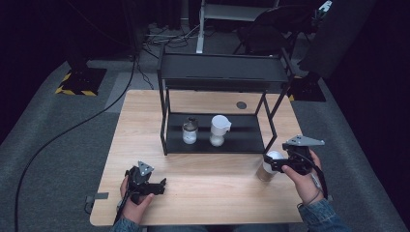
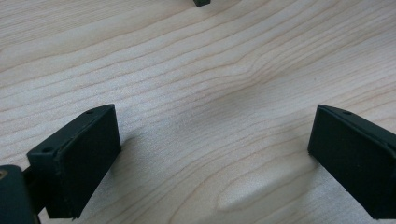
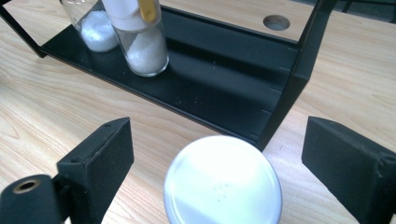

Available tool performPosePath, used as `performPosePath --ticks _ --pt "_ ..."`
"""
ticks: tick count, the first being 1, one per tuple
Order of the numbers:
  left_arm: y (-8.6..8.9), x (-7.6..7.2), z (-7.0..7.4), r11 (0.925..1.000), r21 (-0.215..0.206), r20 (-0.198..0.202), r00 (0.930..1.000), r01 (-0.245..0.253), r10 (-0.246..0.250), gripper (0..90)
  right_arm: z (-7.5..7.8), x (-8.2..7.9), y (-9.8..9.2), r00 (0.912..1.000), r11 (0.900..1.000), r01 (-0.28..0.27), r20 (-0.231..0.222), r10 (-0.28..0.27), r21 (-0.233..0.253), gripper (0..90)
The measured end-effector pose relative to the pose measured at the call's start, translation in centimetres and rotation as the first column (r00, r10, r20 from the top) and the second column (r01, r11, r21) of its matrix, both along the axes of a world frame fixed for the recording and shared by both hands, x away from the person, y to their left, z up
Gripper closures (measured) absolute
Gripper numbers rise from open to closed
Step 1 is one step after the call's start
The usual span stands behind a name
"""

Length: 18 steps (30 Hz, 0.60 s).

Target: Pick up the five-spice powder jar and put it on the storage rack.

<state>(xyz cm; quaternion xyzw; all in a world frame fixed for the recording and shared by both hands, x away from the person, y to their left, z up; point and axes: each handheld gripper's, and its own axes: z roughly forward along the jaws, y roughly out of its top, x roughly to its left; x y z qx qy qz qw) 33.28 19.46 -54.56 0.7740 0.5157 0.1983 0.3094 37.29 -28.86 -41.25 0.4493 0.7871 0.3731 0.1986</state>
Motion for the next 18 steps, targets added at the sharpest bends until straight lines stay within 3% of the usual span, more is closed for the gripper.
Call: performPosePath --ticks 18 --pt "0.0 0.0 0.0 1.0 0.0 0.0 1.0 0.0 0.0 2.2 -2.7 -0.6 -0.7 0.9998 1.0 0.014 -0.011 -0.014 -0.009 9.5"
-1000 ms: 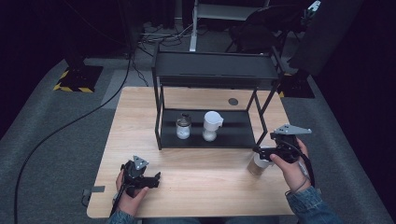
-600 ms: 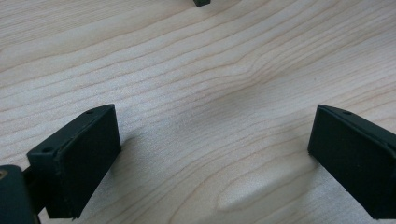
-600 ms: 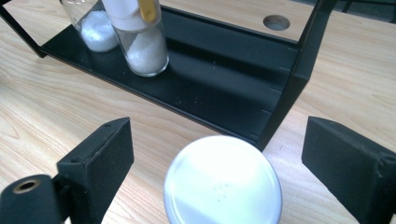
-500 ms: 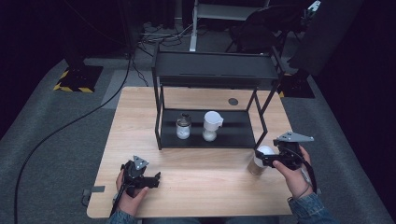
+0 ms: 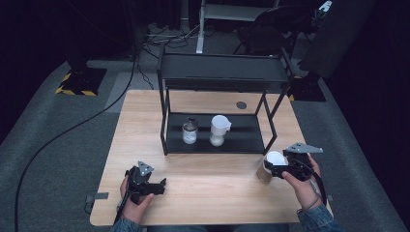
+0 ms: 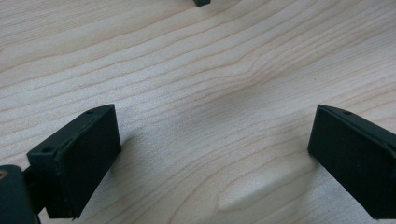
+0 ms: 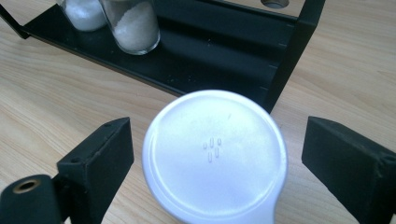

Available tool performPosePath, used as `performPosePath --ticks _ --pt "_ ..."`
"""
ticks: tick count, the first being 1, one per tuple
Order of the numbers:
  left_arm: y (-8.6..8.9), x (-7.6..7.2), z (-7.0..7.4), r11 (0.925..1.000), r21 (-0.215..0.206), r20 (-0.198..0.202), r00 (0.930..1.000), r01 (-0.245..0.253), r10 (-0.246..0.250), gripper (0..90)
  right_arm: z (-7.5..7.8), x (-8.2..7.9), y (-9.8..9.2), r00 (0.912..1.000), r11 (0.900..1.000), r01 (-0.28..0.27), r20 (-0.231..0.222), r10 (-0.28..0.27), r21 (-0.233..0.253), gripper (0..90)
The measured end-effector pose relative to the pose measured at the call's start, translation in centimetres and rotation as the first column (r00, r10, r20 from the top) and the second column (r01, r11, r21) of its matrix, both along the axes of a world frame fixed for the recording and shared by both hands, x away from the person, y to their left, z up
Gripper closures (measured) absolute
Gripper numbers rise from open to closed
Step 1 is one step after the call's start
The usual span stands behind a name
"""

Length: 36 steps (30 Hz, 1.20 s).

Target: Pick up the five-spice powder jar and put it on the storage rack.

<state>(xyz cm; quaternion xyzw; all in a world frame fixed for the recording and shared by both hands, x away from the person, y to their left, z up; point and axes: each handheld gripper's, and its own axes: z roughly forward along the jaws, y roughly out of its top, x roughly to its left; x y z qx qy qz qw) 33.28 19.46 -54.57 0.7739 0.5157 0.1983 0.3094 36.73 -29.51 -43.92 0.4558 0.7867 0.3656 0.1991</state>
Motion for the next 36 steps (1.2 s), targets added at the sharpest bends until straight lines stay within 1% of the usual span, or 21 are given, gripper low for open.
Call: performPosePath --ticks 6,10,15,26,29,35,36 --pt "0.0 0.0 0.0 1.0 0.0 0.0 1.0 0.0 0.0 2.3 -1.0 0.0 -0.2 1.0 1.0 0.0 -0.004 0.0 -0.009 9.5" --pt "0.0 0.0 0.0 1.0 0.0 0.0 1.0 0.0 0.0 2.2 -1.7 0.0 -0.3 0.9999 1.0 -0.004 -0.013 0.004 -0.007 10.6" --pt "0.0 0.0 0.0 1.0 0.0 0.0 1.0 0.0 0.0 2.3 -2.5 0.1 -0.3 0.9997 1.0 -0.012 -0.022 0.011 -0.015 11.9" --pt "0.0 0.0 0.0 1.0 0.0 0.0 1.0 0.0 0.0 2.3 -3.8 0.4 -0.2 0.9993 0.999 -0.025 -0.028 0.025 -0.025 14.3" --pt "0.0 0.0 0.0 1.0 0.0 0.0 1.0 0.0 0.0 2.3 -4.1 0.5 -0.1 0.9992 0.999 -0.032 -0.026 0.031 -0.023 16.8" --pt "0.0 0.0 0.0 1.0 0.0 0.0 1.0 0.0 0.0 2.3 -4.3 0.5 0.1 0.9985 0.999 -0.049 -0.024 0.049 -0.019 29.7" --pt "0.0 0.0 0.0 1.0 0.0 0.0 1.0 0.0 0.0 2.2 -4.2 0.5 0.1 0.9984 0.998 -0.053 -0.022 0.053 -0.021 29.9"
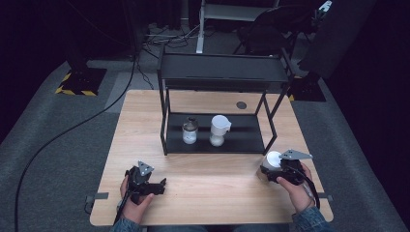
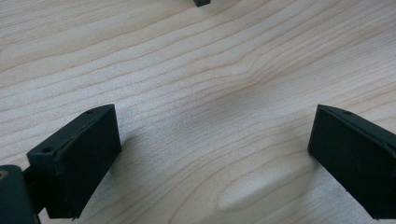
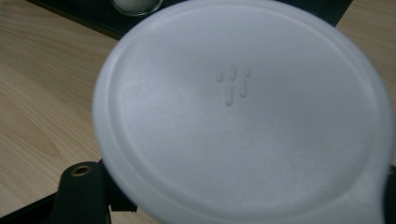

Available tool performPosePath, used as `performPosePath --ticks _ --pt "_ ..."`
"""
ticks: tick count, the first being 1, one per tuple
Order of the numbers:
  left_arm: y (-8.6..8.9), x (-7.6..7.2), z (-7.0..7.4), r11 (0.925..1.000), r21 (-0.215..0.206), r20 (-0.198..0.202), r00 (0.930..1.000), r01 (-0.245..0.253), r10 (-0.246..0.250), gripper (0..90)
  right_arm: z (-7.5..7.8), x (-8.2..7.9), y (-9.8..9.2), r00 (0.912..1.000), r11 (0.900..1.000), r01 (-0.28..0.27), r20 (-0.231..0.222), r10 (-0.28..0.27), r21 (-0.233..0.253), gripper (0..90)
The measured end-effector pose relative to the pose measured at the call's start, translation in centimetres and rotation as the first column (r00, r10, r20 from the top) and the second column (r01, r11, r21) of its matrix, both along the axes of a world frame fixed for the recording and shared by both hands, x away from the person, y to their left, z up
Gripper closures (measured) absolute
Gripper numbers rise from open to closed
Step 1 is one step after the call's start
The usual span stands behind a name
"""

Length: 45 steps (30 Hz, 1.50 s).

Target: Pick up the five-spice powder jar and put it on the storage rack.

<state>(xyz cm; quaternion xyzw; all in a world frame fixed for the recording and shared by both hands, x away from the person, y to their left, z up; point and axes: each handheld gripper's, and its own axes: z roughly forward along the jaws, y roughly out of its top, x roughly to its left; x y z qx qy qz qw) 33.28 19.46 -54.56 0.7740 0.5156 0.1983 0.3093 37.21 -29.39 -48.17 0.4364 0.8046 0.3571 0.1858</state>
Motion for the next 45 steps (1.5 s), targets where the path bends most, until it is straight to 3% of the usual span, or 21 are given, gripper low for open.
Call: performPosePath --ticks 21,45 --pt "0.0 0.0 0.0 1.0 0.0 0.0 1.0 0.0 0.0 2.3 0.6 -0.1 0.4 0.9998 1.0 -0.019 0.001 0.019 -0.023 30.8" --pt "0.0 0.0 0.0 1.0 0.0 0.0 1.0 0.0 0.0 2.3 4.5 0.9 1.2 0.9988 0.999 -0.045 0.02 0.046 -0.016 30.8"
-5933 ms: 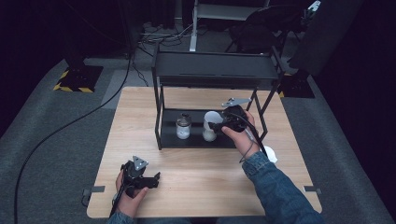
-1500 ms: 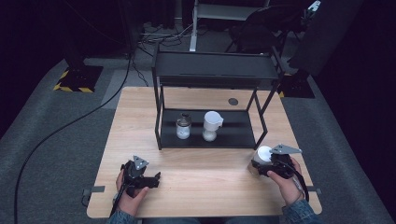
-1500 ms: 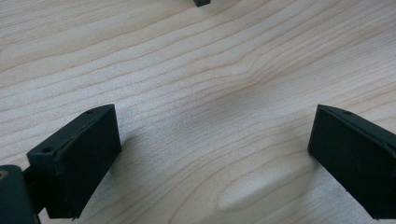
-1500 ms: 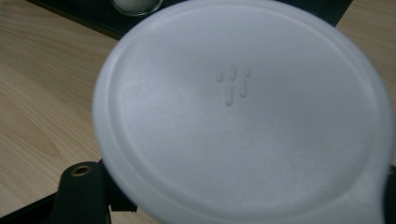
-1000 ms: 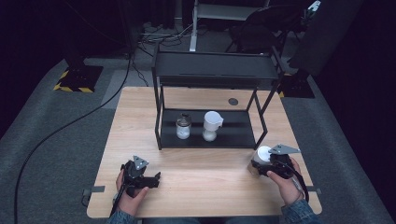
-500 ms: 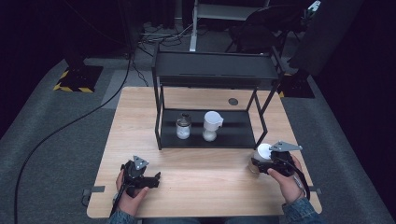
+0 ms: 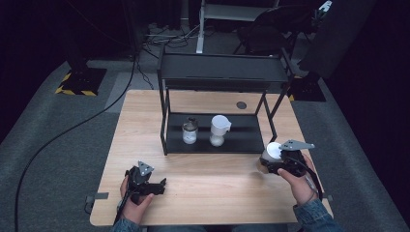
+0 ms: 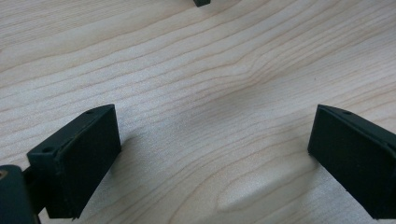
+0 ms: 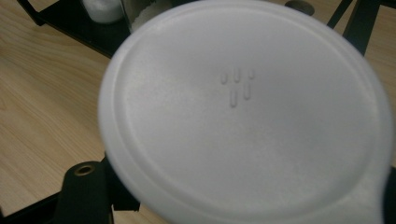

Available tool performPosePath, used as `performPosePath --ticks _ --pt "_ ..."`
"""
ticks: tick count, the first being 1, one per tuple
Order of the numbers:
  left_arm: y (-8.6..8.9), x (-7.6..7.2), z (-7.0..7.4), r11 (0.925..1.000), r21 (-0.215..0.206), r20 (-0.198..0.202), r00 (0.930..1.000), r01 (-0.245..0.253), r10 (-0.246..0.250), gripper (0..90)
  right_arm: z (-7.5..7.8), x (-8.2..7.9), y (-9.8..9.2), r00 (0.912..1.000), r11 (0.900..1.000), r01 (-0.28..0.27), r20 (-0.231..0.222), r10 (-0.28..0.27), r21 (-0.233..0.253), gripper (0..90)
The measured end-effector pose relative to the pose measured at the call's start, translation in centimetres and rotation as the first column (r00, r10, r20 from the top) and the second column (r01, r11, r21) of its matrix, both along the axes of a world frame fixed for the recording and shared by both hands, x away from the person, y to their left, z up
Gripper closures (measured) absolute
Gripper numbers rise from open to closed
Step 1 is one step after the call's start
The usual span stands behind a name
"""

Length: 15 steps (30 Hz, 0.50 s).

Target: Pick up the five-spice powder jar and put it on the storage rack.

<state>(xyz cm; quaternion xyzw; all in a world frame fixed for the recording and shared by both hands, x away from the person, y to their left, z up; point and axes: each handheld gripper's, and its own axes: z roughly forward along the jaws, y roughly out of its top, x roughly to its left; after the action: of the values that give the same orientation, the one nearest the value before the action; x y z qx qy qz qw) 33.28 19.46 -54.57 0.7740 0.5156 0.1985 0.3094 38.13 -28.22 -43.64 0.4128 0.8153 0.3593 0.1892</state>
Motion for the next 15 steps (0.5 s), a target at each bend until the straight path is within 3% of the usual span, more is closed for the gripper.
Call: performPosePath --ticks 15 --pt "0.0 0.0 0.0 1.0 0.001 0.001 1.0 -0.001 0.001 2.2 2.2 1.0 0.9 0.9997 1.0 -0.022 0.011 0.022 -0.006 30.9"
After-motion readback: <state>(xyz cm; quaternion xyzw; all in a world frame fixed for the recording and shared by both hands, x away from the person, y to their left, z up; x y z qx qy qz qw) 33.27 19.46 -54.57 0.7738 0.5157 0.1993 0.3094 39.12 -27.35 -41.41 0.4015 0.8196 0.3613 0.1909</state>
